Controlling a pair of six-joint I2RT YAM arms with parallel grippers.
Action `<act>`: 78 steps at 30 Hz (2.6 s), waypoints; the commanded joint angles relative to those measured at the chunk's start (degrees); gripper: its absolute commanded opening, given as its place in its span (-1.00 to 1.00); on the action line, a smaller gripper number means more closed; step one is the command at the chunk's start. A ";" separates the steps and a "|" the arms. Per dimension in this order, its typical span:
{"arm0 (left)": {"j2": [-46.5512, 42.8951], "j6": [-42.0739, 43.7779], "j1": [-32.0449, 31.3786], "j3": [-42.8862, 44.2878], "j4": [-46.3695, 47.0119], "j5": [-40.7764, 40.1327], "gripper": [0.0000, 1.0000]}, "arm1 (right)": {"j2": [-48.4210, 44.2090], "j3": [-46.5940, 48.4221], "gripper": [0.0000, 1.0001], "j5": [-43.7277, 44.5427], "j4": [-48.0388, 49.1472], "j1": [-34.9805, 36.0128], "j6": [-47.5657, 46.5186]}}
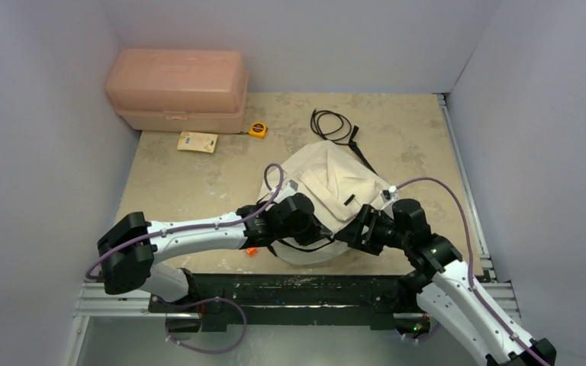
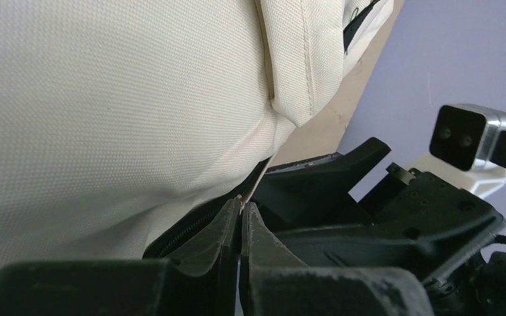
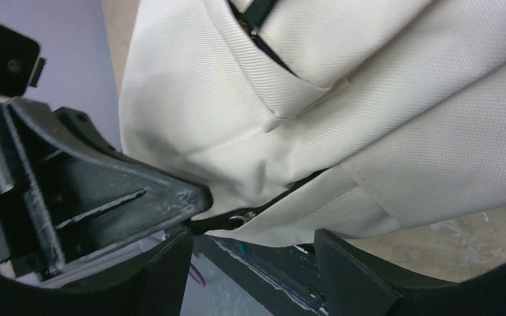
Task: Pack the student bag
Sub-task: Zip the student bag at the center of the board.
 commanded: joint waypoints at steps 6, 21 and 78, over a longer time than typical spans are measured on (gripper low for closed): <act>2.48 2.67 -2.22 10.01 -15.56 2.36 -1.00 | 7.97 0.07 0.22 3.47 7.24 -0.43 10.67; -6.71 -3.08 -2.43 2.76 -29.51 -8.65 -1.00 | 8.59 -4.97 -1.00 17.54 13.87 -5.11 9.46; -15.61 13.91 10.54 -6.79 -15.32 1.89 -1.00 | 36.64 12.28 -0.52 65.97 29.88 54.87 -48.73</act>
